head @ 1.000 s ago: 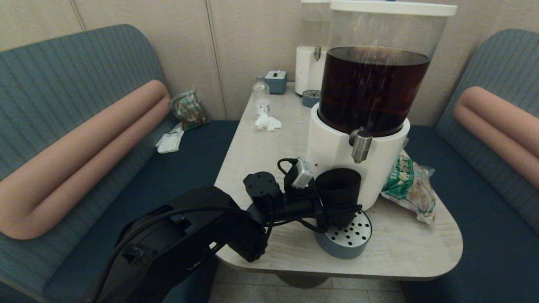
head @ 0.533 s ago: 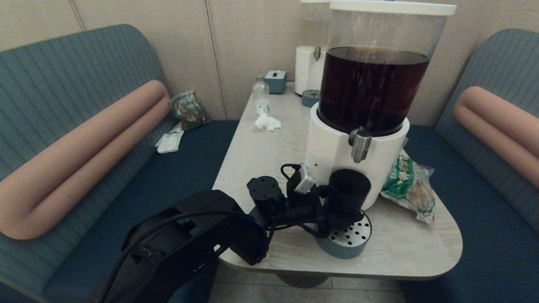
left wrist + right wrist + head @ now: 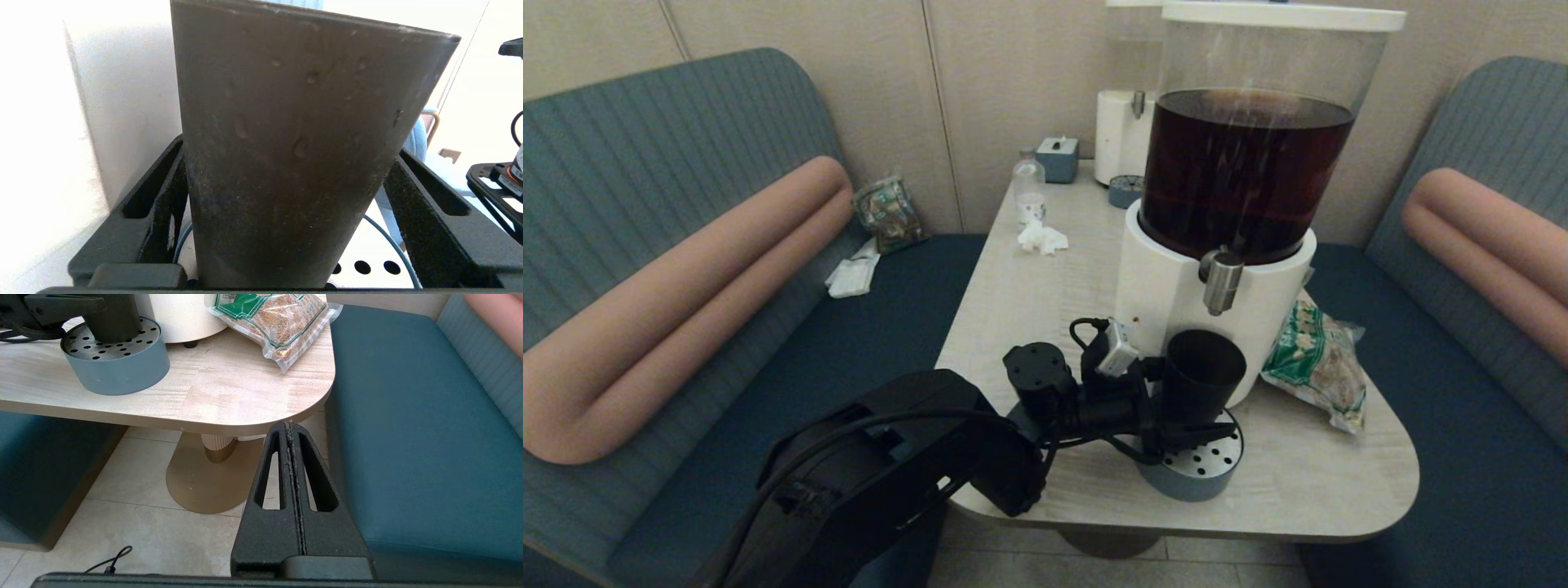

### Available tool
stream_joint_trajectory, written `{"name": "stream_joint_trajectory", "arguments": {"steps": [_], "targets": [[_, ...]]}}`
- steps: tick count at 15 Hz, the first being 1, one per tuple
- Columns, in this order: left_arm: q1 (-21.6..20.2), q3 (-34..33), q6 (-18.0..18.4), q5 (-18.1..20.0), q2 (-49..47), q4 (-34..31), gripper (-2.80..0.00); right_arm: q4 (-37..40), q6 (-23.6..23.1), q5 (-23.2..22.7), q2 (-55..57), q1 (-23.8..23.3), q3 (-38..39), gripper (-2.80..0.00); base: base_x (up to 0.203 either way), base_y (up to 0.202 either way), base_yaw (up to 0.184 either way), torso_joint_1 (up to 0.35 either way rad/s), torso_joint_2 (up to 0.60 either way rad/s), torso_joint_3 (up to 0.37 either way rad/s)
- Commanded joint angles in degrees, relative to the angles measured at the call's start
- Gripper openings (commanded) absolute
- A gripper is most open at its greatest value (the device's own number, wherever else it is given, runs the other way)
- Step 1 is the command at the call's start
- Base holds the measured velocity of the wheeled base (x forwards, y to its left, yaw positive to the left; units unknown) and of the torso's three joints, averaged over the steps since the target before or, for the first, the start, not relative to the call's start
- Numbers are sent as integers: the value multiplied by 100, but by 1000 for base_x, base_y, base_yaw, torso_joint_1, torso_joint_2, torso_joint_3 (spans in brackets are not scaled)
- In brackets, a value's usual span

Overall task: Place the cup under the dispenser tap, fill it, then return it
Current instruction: Place it under the water dispenser

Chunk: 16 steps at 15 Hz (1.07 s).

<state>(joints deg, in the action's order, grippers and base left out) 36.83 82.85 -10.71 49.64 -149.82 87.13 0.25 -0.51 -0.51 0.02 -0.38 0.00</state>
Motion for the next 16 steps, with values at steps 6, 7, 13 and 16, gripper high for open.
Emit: {"name": "stream_joint_trajectory", "arguments": {"steps": [6,7,13,16], "targets": [[-9,-519,59,27,289,54,0,1,-2,-2,6,3,0,-280,0,0,0,0,0,0],[-13,-670,81,22,358,54,0,1,-2,-2,6,3,0,-280,0,0,0,0,0,0],[-139,-1380,162,44,860,54,0,1,-2,3,6,3,0,-280,0,0,0,0,0,0],[-158,-1764,173,75,1134,54,0,1,-2,-2,6,3,0,-280,0,0,0,0,0,0]]}}
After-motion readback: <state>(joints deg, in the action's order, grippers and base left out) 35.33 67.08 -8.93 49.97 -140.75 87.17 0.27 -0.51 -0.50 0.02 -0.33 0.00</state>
